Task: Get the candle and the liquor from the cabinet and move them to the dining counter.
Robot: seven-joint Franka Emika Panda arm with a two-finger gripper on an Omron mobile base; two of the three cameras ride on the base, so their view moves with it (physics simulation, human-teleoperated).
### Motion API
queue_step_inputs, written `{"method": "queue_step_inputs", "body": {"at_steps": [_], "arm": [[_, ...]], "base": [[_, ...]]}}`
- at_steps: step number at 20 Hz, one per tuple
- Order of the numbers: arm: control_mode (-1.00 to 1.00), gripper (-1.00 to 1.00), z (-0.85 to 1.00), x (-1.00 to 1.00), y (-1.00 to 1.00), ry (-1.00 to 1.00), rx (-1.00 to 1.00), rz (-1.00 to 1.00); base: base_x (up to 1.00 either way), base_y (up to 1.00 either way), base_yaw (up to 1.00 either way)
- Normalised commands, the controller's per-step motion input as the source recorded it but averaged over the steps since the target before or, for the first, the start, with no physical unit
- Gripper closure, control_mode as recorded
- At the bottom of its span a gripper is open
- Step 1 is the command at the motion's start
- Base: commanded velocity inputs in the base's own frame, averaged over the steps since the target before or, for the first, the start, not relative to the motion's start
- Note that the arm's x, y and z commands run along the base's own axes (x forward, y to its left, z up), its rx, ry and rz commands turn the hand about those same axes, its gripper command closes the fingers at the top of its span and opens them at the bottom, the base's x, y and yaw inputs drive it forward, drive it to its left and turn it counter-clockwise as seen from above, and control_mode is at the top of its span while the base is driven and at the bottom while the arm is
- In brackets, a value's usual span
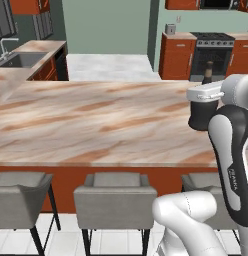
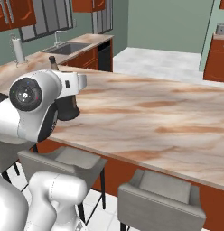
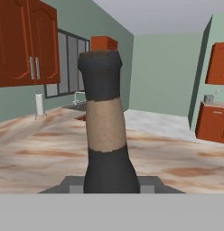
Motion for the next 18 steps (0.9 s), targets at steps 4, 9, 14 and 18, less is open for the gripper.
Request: {"method": "queue_step_inputs", "body": {"at_steps": [4, 9, 14, 18], "arm": [[-1.0, 1.0, 0.0, 0.0, 0.0, 0.0, 0.0, 0.0], [-1.0, 1.0, -0.01, 0.03, 0.0, 0.0, 0.0, 0.0], [-1.0, 1.0, -0.03, 0.21, -0.07, 0.02, 0.0, 0.01], [-1.0, 1.0, -0.08, 0.33, -0.29, 0.04, 0.05, 0.14]], "base": [[0.0, 0.0, 0.0], [0.0, 0.0, 0.0], [0.0, 0.0, 0.0], [0.0, 0.0, 0.0]]}}
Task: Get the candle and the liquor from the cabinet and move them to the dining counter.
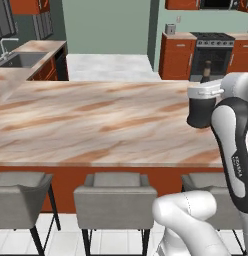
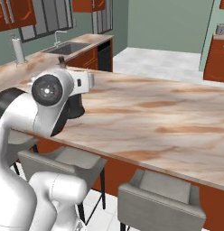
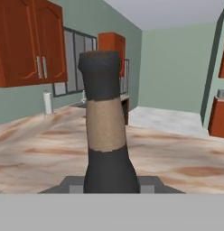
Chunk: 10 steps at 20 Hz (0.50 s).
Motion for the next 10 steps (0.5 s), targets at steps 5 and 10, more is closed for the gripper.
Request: {"method": "queue_step_inputs", "body": {"at_steps": [5, 10], "arm": [[-1.0, 1.0, -0.16, 0.33, -0.31, 0.11, 0.0, 0.21], [-1.0, 1.0, -0.27, 0.41, -0.24, 0.17, 0.0, 0.28]], "base": [[0.0, 0.0, 0.0], [0.0, 0.0, 0.0]]}}
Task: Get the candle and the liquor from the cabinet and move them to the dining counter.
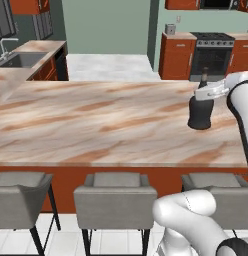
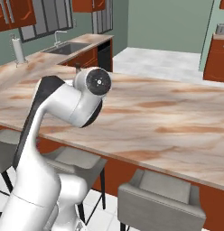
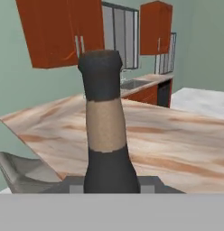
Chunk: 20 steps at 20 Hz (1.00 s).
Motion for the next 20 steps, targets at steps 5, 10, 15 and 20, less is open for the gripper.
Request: {"method": "queue_step_inputs", "body": {"at_steps": [5, 10, 15, 20], "arm": [[-1.0, 1.0, -0.33, 0.31, -0.12, 0.1, 0.0, 0.42], [-1.0, 1.0, -0.4, 0.28, 0.0, 0.04, 0.01, 0.45], [-1.0, 1.0, -0.39, 0.33, 0.01, 0.0, 0.02, 0.38], [-1.0, 1.0, -0.34, 0.39, 0.13, 0.0, 0.01, 0.18]], "base": [[0.0, 0.0, 0.0], [0.0, 0.0, 0.0], [0.0, 0.0, 0.0], [0.0, 0.0, 0.0]]}}
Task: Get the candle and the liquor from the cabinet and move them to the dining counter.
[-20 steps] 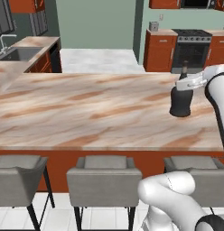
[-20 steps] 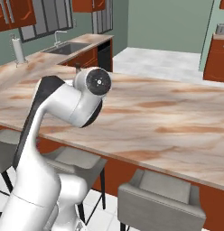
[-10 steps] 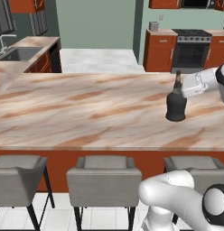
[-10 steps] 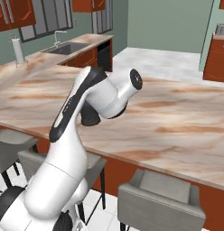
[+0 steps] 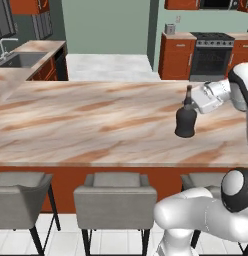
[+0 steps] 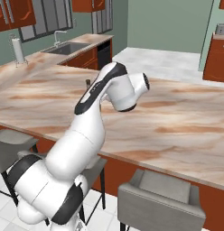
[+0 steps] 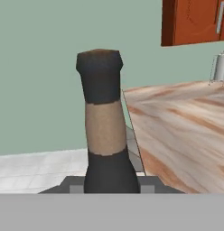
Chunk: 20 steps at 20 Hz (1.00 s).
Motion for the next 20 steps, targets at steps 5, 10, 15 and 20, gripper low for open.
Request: {"method": "queue_step_inputs", "body": {"at_steps": [5, 10, 15, 20], "arm": [[-1.0, 1.0, -0.23, 0.37, 0.19, 0.0, -0.01, 0.05], [-1.0, 1.0, -0.28, 0.34, 0.2, 0.0, -0.06, 0.02], [-1.0, 1.0, -0.39, 0.34, 0.2, 0.0, -0.04, 0.04], [-1.0, 1.0, -0.39, 0.31, 0.24, 0.0, -0.05, 0.05]], "base": [[0.0, 0.0, 0.0], [0.0, 0.0, 0.0], [0.0, 0.0, 0.0], [0.0, 0.0, 0.0]]}}
